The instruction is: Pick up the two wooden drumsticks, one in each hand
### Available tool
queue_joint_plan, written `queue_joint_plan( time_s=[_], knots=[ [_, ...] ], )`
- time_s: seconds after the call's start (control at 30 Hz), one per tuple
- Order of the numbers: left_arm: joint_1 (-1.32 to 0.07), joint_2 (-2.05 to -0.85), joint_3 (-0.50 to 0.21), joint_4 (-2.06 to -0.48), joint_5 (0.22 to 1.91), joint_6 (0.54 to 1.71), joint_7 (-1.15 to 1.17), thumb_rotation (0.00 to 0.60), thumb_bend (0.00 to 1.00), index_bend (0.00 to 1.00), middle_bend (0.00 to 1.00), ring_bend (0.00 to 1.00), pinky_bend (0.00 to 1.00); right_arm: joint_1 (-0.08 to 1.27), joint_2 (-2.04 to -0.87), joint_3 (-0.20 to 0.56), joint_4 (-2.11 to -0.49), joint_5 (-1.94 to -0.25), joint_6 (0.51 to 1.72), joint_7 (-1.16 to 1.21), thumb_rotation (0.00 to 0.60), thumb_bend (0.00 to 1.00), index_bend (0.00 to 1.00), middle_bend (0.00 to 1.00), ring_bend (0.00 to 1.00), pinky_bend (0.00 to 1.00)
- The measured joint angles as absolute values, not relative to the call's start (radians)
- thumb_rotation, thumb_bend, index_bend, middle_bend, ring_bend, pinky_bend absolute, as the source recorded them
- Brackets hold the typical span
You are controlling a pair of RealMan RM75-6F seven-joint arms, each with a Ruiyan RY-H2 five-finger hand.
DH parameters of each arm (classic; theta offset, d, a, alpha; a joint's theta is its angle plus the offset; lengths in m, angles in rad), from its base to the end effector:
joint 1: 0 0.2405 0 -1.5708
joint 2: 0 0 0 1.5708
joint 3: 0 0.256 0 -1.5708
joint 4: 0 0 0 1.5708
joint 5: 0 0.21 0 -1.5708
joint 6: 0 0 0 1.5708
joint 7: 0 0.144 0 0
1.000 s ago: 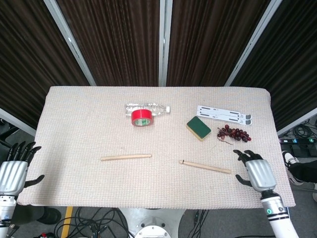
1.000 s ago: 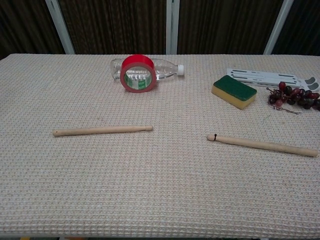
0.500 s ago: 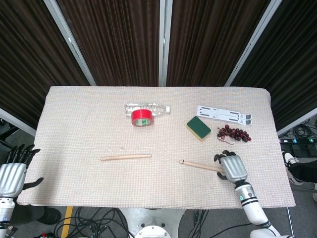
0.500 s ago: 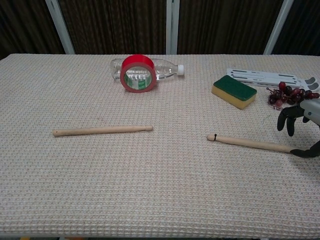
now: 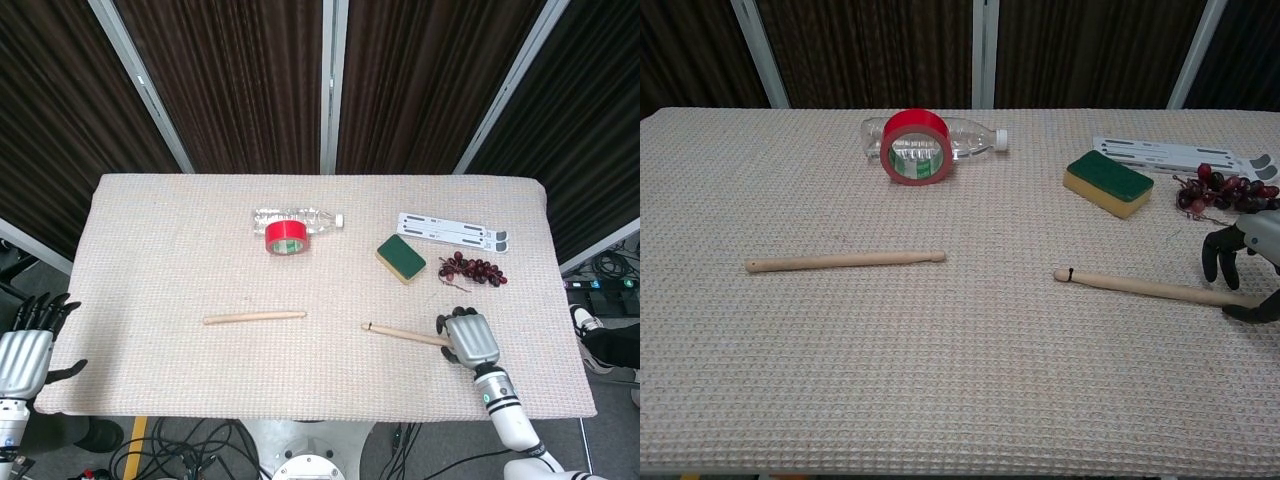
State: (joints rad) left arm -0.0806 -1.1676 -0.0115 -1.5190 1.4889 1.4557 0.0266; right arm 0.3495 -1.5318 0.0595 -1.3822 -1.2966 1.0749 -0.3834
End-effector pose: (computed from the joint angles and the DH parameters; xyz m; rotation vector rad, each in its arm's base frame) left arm -0.3321 0.1724 0.1441 -1.4270 -0.9046 -0.8014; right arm -0.2834 -0.2497 -0.0054 1.7510 -0.9462 0.6255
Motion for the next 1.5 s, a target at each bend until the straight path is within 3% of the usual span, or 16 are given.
queue_joint_plan(
  time_s=[0.73, 0.9, 0.97, 1.07, 1.33, 1.5],
  knots=[
    [-0.080, -1.171, -0.013, -1.510, 1.482, 1.447, 0.023, 0.600, 0.00, 0.19, 0.11, 0.03, 0.02, 0.367, -1.548, 0.041, -1.358, -1.290, 1.057, -0.371, 0.600, 0.31, 0.51, 0.55, 0.29, 0.32],
    [-0.087, -1.172, -0.013, -1.506, 1.489, 1.441, 0.022, 0.600, 0.00, 0.19, 0.11, 0.03, 0.02, 0.370, -1.546, 0.038, -1.362, -1.290, 1.055, -0.374, 0.600, 0.46, 0.51, 0.55, 0.29, 0.32],
    [-0.092, -1.172, -0.015, -1.504, 1.492, 1.439, 0.022, 0.600, 0.00, 0.19, 0.11, 0.03, 0.02, 0.371, -1.544, 0.039, -1.364, -1.292, 1.059, -0.373, 0.600, 0.64, 0.52, 0.56, 0.31, 0.32],
    [-0.102, -1.171, -0.018, -1.502, 1.499, 1.433, 0.025, 0.600, 0.00, 0.19, 0.11, 0.03, 0.02, 0.370, -1.539, 0.041, -1.369, -1.298, 1.071, -0.367, 0.600, 0.78, 0.53, 0.57, 0.32, 0.33],
    [-0.163, -1.181, -0.046, -1.501, 1.515, 1.391, 0.032, 0.600, 0.00, 0.20, 0.11, 0.03, 0.06, 0.373, -1.495, 0.053, -1.390, -1.338, 1.108, -0.327, 0.600, 0.91, 0.53, 0.57, 0.33, 0.34],
    [-0.224, -1.212, -0.074, -1.515, 1.507, 1.328, 0.031, 0.600, 0.00, 0.31, 0.26, 0.19, 0.21, 0.394, -1.422, 0.073, -1.442, -1.372, 1.118, -0.305, 0.600, 0.91, 0.53, 0.57, 0.33, 0.34]
  ],
)
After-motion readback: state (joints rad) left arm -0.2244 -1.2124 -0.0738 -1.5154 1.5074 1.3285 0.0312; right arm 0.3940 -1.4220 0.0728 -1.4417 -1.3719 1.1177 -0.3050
